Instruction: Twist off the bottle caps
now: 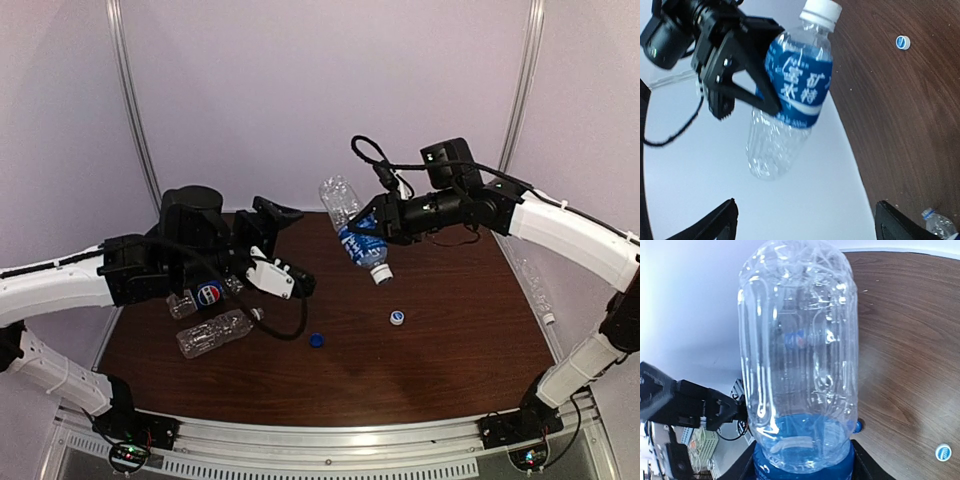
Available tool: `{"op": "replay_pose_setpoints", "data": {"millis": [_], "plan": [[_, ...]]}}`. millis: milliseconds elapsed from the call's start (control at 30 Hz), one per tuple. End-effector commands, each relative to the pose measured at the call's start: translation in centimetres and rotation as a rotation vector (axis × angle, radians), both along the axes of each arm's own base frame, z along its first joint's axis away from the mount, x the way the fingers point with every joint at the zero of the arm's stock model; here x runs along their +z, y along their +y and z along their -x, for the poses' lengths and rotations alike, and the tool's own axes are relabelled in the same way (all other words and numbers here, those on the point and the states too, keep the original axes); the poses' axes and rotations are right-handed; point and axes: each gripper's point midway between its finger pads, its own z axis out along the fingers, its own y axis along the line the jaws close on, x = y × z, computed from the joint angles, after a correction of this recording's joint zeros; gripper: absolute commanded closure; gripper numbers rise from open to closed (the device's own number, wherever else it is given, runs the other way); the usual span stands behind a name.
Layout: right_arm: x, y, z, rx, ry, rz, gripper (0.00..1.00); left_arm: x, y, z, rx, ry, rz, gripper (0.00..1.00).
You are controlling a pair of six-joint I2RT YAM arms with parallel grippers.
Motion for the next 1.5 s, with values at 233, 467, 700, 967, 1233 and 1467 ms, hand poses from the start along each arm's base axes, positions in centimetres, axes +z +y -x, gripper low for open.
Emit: {"op": "replay_pose_setpoints", "data": {"millis": [233,467,700,967,1233,1467], "plan": [[2.0,8.5,6.1,0.303,0.003,0.055,0.48,4.7,-0.8,1.7,-0.070,-0.515,-0.054,0.03],[2.7,8.9,7.8,0.371,-0.008,0.031,0.49,2.0,1.7,-0.9,0.022,-0.409,-0.161,0.03],[2.3,10.4,9.4,0.442,-0.045,0.093,0.50,2.5,0.9,-1.6,0.025,-0.405,-0.165,0.03],[3.4,10.7,9.1,0.440,-0.083,0.073,0.50,0.8,1.1,-1.3,-0.001,-0.389,-0.207,0.23],[4.0,10.6,8.3,0.402,-0.131,0.081,0.28,0.8,1.2,-1.2,0.001,-0.385,-0.206,0.50],[6.5,8.9,6.2,0.293,-0.222,0.073,0.00,0.3,1.9,-1.2,0.046,-0.263,-0.163,0.57]]}}
